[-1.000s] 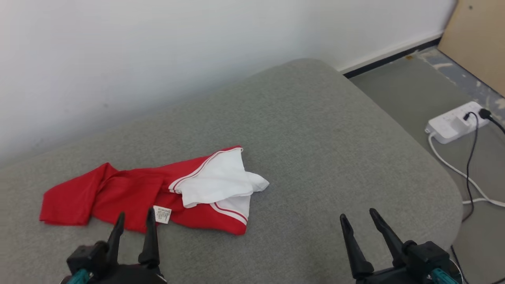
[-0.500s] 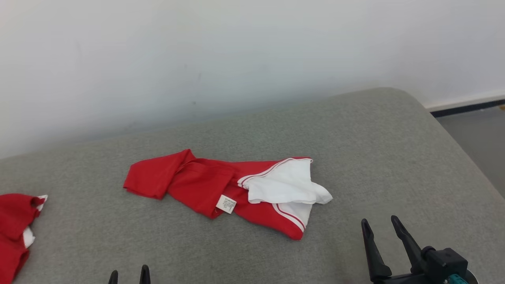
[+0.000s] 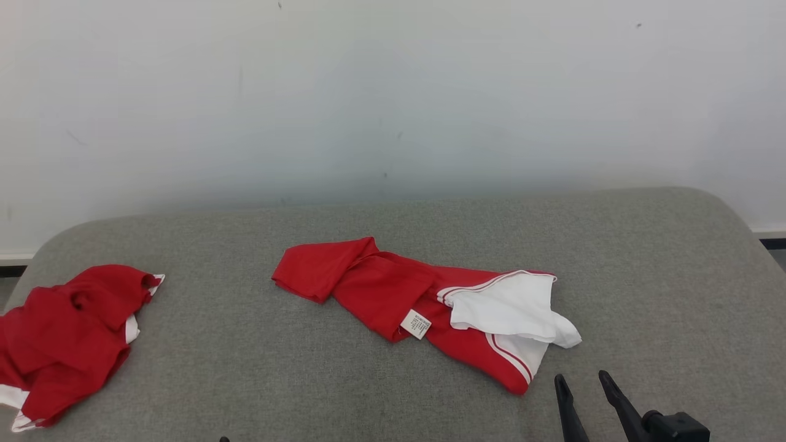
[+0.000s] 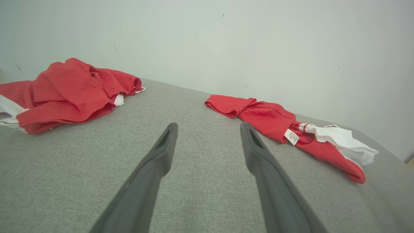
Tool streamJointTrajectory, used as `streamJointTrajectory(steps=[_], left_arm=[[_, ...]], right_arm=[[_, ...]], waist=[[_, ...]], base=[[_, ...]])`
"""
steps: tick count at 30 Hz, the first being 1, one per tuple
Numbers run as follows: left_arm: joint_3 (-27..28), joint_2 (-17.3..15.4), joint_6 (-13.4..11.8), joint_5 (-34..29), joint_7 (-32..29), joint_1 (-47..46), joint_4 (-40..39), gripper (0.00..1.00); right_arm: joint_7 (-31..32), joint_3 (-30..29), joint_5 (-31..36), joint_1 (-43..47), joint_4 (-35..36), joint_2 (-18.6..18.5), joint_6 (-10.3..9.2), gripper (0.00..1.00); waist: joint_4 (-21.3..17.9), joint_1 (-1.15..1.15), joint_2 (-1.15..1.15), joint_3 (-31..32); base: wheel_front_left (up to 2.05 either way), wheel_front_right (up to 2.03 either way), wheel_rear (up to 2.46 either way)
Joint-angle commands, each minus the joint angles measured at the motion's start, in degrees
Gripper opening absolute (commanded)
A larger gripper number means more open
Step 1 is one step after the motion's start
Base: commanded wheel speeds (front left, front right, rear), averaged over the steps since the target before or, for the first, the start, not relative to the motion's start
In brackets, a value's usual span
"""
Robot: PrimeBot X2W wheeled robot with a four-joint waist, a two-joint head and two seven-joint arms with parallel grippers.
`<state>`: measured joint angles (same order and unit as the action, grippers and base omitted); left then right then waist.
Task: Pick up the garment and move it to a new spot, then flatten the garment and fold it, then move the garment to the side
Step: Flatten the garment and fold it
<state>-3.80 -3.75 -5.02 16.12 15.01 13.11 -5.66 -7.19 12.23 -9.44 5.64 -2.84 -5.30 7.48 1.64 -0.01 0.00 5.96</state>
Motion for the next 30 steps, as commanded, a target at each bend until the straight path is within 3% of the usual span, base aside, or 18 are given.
streamJointTrajectory(steps=[1, 13, 30], left_arm=[[0.3, 0.1, 0.5, 0.5, 0.2, 0.9, 0.3, 1.0], [1.3, 0.8, 2.3, -1.1, 0.2, 1.5, 1.0, 1.0], [1.7, 0.9, 2.7, 0.5, 0.3, 1.8, 1.2, 1.0]], right_arm=[[-0.5, -0.1, 0.3, 0.9, -0.1, 0.1, 0.02, 1.0], [-0.4, 0.5, 1.0, -0.4, -0.7, 1.0, 0.02, 1.0], [-0.2, 2.5, 1.3, -1.9, -0.5, 0.9, 0.03, 1.0]], waist=[[0.5, 0.01, 0.0, 0.4], [-0.7, 0.01, 0.0, 0.6], [-3.2, 0.01, 0.0, -1.0]], base=[[0.0, 0.0, 0.0], [0.0, 0.0, 0.0], [0.0, 0.0, 0.0]])
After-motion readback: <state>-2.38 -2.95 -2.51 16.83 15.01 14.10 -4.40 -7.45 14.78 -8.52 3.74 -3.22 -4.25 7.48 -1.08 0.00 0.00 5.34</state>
